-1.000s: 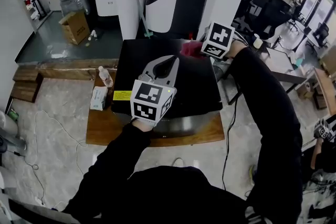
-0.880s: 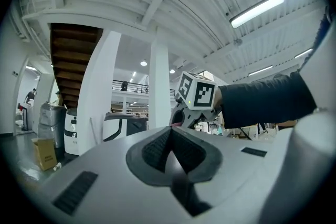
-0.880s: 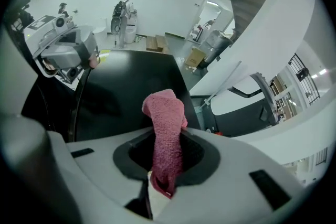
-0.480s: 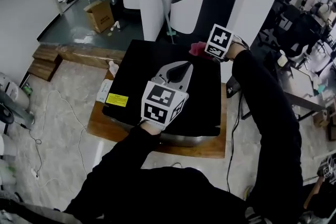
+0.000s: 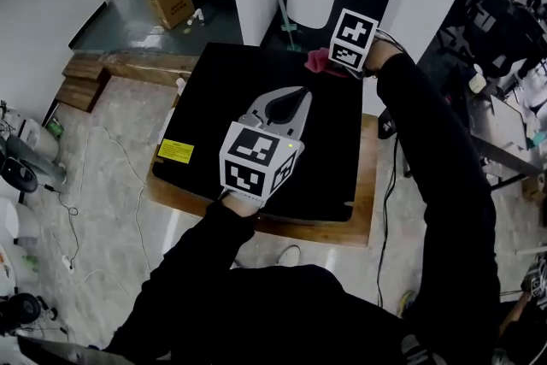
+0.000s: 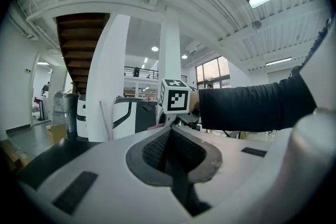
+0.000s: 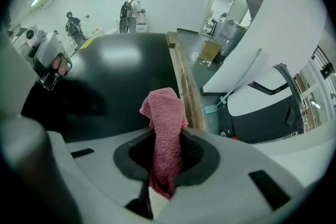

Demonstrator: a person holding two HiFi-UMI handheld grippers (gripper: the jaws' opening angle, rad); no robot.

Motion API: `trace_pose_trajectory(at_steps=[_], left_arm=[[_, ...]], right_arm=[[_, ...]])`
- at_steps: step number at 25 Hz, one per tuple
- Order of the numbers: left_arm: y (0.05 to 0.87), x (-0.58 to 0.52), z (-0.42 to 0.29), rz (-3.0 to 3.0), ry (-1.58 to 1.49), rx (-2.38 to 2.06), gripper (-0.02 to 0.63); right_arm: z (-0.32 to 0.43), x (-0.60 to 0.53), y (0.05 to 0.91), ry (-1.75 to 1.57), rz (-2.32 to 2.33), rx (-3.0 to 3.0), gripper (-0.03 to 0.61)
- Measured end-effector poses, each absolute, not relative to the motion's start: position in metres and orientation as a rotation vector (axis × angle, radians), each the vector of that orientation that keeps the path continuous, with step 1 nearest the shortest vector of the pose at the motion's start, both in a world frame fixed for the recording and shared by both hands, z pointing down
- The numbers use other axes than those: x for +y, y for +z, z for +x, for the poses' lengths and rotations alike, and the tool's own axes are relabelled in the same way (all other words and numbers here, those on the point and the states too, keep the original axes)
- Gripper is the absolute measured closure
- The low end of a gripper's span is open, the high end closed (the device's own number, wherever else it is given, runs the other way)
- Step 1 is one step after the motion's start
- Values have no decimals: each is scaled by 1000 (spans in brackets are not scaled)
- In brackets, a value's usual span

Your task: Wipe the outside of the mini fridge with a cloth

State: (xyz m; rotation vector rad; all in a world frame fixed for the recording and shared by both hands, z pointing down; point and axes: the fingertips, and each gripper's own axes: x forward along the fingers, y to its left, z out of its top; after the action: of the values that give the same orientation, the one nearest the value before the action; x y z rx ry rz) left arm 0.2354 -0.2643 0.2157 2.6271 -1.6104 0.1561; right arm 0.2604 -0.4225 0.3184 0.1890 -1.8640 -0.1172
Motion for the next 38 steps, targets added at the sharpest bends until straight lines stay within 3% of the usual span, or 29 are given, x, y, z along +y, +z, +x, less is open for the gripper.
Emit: trace_pose_trajectory(at_steps=[10, 38], left_arm=[[218, -250, 239, 2651, 150, -1551, 607], [212, -51, 185, 2828, 81, -1186, 607]], right_arm=[[260, -364, 318, -109, 121, -1853, 509], [252, -89, 317, 37, 148, -1742, 506]])
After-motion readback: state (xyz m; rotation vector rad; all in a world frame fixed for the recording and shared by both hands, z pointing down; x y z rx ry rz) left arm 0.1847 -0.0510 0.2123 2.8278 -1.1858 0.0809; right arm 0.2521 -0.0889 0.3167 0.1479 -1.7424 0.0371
